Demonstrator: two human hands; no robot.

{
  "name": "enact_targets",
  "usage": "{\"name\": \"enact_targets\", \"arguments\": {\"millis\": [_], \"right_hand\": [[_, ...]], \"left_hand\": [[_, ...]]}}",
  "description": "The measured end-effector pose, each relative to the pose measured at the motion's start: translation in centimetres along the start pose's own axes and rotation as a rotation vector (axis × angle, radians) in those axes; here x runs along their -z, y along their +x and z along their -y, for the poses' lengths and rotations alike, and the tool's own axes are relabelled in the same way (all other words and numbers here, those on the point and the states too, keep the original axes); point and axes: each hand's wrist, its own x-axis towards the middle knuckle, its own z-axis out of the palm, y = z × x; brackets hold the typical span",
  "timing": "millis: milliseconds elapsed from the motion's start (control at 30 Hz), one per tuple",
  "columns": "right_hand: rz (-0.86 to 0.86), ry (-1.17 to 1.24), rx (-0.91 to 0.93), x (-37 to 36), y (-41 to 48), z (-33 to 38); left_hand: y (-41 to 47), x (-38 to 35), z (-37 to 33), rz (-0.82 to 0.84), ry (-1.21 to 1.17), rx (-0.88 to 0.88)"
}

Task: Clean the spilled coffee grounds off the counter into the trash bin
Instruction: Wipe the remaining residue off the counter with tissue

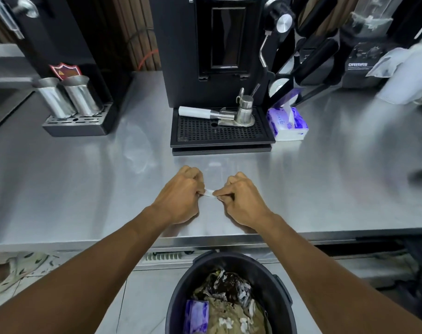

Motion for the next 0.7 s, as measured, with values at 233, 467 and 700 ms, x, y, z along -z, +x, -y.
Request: {"name": "enact_targets", "arguments": {"millis": [233, 467, 700], "right_hand": [[0.035, 0.021, 0.044, 0.6, -4.3, 0.4], [0.054, 0.045, 0.05, 0.8, -7.5, 0.8], [0.102, 0.04, 0.061, 3.6, -8.1, -0.1]], "left_hand": [[-4.5, -0.9, -2.7, 0.033, 0.004, 0.013], [-7.5, -1.5, -5.0, 0.047, 0.004, 0.038], [-6.2, 0.1, -7.3, 0.05, -0.059, -0.051]]}}
